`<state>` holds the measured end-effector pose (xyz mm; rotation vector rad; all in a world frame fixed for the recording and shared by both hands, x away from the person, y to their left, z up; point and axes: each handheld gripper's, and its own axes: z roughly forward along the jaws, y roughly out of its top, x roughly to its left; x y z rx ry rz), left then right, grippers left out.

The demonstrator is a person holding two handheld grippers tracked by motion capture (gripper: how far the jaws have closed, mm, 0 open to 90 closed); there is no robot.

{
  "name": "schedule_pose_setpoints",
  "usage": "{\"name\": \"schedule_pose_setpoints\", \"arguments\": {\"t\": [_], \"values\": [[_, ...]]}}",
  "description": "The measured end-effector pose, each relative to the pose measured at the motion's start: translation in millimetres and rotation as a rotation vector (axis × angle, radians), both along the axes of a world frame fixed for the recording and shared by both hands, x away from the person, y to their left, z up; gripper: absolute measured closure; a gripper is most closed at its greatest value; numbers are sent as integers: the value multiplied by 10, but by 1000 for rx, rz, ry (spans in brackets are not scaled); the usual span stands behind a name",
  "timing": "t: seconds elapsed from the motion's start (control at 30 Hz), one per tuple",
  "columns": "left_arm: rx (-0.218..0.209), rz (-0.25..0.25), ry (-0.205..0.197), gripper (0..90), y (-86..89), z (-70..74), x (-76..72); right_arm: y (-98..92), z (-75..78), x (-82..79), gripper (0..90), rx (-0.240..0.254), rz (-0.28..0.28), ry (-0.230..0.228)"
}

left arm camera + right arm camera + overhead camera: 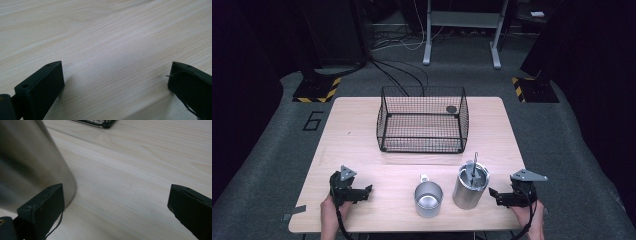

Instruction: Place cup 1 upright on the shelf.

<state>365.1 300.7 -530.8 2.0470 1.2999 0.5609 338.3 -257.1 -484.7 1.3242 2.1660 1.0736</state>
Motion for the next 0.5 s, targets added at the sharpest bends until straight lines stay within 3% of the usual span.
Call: {"name": "schedule_pose_setpoints", "arguments": {"t": [0.5], "values": [[3, 0, 0, 4, 0, 1, 0, 120, 179, -253, 7, 21, 92, -7]]}}
